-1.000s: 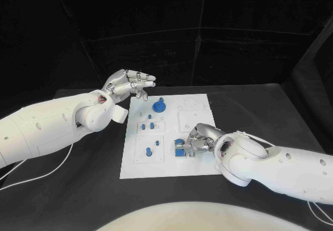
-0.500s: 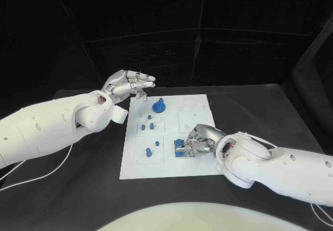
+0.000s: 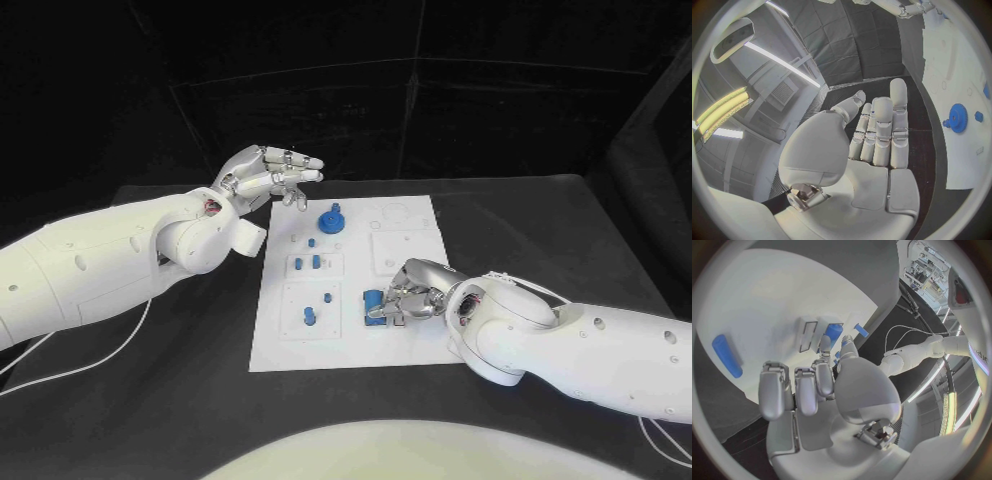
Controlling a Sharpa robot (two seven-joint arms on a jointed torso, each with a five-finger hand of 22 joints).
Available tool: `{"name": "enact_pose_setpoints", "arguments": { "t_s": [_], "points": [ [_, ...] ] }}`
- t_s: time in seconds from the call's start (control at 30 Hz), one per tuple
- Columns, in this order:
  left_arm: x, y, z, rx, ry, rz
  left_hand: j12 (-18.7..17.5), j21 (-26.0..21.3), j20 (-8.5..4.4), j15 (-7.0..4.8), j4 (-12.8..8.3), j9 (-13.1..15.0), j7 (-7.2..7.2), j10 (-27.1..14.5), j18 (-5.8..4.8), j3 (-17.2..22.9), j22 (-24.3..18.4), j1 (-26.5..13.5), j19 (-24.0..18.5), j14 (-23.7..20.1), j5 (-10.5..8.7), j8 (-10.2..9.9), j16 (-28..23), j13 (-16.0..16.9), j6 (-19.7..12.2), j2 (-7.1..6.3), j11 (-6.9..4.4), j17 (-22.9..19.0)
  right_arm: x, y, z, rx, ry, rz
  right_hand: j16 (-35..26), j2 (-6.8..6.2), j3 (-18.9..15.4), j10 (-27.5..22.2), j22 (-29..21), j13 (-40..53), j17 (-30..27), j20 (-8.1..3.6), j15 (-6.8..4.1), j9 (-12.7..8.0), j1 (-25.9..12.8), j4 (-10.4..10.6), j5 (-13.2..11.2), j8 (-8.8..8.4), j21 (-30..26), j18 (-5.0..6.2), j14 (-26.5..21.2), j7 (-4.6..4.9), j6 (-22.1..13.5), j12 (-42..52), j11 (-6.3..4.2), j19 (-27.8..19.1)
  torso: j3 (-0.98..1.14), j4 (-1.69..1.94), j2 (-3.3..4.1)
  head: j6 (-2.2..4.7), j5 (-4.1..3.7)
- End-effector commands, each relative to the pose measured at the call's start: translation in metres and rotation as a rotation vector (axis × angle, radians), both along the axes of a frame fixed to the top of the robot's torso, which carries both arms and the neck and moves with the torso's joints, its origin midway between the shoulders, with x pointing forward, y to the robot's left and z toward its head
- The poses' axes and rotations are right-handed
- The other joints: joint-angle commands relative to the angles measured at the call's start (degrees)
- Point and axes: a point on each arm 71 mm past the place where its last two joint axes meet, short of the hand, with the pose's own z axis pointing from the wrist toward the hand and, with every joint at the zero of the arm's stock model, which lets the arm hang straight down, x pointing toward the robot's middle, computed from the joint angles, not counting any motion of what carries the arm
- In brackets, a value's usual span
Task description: Assemble the parts on the task board
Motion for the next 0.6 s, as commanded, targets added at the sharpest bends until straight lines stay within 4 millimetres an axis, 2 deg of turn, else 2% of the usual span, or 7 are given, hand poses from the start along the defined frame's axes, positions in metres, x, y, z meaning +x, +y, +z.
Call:
{"name": "enact_pose_setpoints", "arguments": {
  "t_s": [0.03,0.2,0.4,0.5,0.6],
  "points": [
    [0.0,-0.002,0.001,-0.012,0.001,-0.015,0.4,-0.3,0.33,-0.15,-0.1,0.0,0.03,-0.3,0.75,-0.3,-0.1,0.1,-0.2,-0.4,0.25,0.4,-0.3,0.1,-0.4,0.27,-0.01,-0.1,0.0,0.0,-0.001,-0.027,0.002,0.013,-0.1,2.01,0.2,1.3,7.9,2.6,7.7,-0.52,-0.5,0.1,2.6,-0.5,-0.1,-0.1,-0.1,-1.03,4.6,-0.35,0.0,-0.1,-0.47,0.1,0.03,-0.05,-0.01,-0.07,0.03],
    [0.0,-0.001,0.001,-0.011,0.002,-0.014,0.4,-0.3,0.33,-0.15,-0.1,0.0,0.03,-0.3,0.75,-0.3,-0.1,0.1,-0.2,-0.4,0.25,0.4,-0.3,0.1,-0.4,0.27,-0.01,-0.1,-0.001,-0.001,-0.001,-0.021,0.009,0.021,-0.1,1.85,0.2,1.3,7.8,2.6,7.7,-0.53,-0.52,0.2,2.8,-0.7,0.1,-0.14,-0.1,-1.02,4.6,-0.34,-0.1,-0.2,-0.47,0.0,0.08,-0.13,-0.05,-0.17,0.13],
    [0.0,0.0,0.001,-0.01,0.002,-0.013,0.4,-0.3,0.33,-0.15,-0.1,0.0,0.03,-0.3,0.75,-0.3,-0.1,0.1,-0.2,-0.4,0.25,0.4,-0.3,0.1,-0.4,0.27,-0.01,-0.1,-0.003,-0.004,0.001,-0.001,0.006,0.025,-0.3,1.23,-0.1,1.1,7.6,2.5,7.2,-0.52,-0.45,0.2,2.5,-0.9,0.2,-0.38,-0.4,-0.95,4.5,-0.11,-0.4,-0.5,-0.31,-0.2,0.05,-0.12,-0.1,-0.18,0.07],
    [0.0,0.0,0.001,-0.01,0.002,-0.012,0.4,-0.3,0.33,-0.15,-0.1,0.0,0.03,-0.3,0.75,-0.3,-0.1,0.1,-0.2,-0.4,0.25,0.4,-0.3,0.1,-0.4,0.27,-0.01,-0.1,-0.003,-0.008,0.005,0.038,-0.015,0.014,-0.7,0.88,-0.3,0.7,6.9,2.0,6.4,-0.4,-0.22,0.1,2.2,-0.9,0.4,-0.91,-0.9,-0.78,4.3,0.31,-1.3,-1.4,0.01,-0.8,0.08,-0.12,-0.07,-0.08,0.02],
    [0.0,0.001,0.001,-0.009,0.002,-0.011,0.4,-0.3,0.33,-0.15,-0.1,0.0,0.03,-0.3,0.75,-0.3,-0.1,0.1,-0.2,-0.4,0.25,0.4,-0.3,0.1,-0.4,0.27,-0.01,-0.1,-0.004,-0.014,0.009,0.092,-0.04,0.004,-1.4,0.64,-0.5,0.0,5.9,1.1,5.2,-0.06,0.31,-0.3,2.0,-0.8,1.4,-2.17,-1.7,-0.52,4.1,1.22,-3.4,-3.1,0.73,-1.6,0.08,-0.17,-0.11,-0.01,-0.06]
  ]
}}
